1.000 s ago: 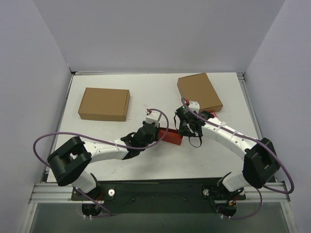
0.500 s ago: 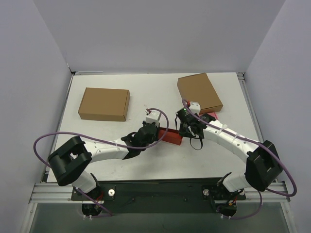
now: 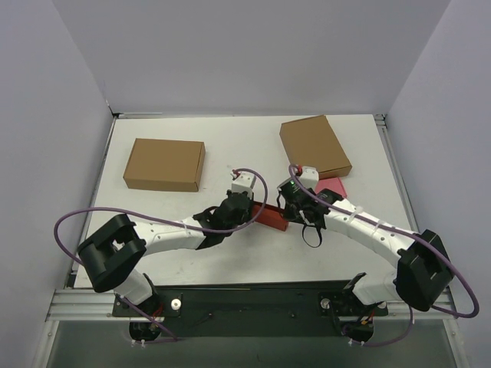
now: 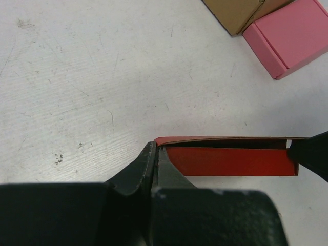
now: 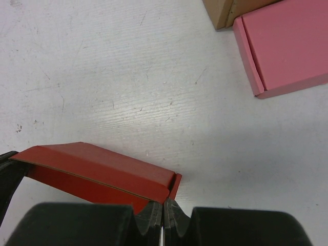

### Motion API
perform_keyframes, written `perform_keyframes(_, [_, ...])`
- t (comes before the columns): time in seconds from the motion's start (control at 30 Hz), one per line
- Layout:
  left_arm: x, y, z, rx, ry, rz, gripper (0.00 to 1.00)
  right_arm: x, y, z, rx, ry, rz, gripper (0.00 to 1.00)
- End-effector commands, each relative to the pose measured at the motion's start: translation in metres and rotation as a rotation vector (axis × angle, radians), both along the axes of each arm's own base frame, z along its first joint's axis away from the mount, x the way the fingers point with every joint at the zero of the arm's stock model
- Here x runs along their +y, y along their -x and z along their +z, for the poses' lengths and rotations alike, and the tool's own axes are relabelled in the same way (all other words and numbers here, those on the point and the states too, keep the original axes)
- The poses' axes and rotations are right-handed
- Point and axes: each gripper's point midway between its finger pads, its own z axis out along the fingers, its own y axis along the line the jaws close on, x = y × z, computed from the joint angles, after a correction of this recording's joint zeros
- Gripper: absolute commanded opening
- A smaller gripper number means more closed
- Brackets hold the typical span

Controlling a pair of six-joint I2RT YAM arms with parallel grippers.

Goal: Fold the paper box
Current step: Close the paper box at the center of the board.

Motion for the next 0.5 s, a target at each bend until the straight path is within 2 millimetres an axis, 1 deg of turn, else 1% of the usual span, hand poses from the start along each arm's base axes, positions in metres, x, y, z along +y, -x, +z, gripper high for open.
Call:
perform_keyframes(0.0, [0.026,0.042,-0.068,0.223,-0.177,-0.073,0.0,-0.031,0.041,-0.032,0.129,0.135,-0.034,0.0])
perform_keyframes(0.17, [0.02,0.042,-0.068,0.223,-0.165,-0.091,0.0,-0.028,0.044,-0.038,0.11,0.157,-0.029,0.0])
perform_keyframes(0.47, [0.021,0.039,-0.063,0.218,-0.158,-0.103,0.0,-0.023,0.055,-0.049,0.121,0.185,-0.021,0.0])
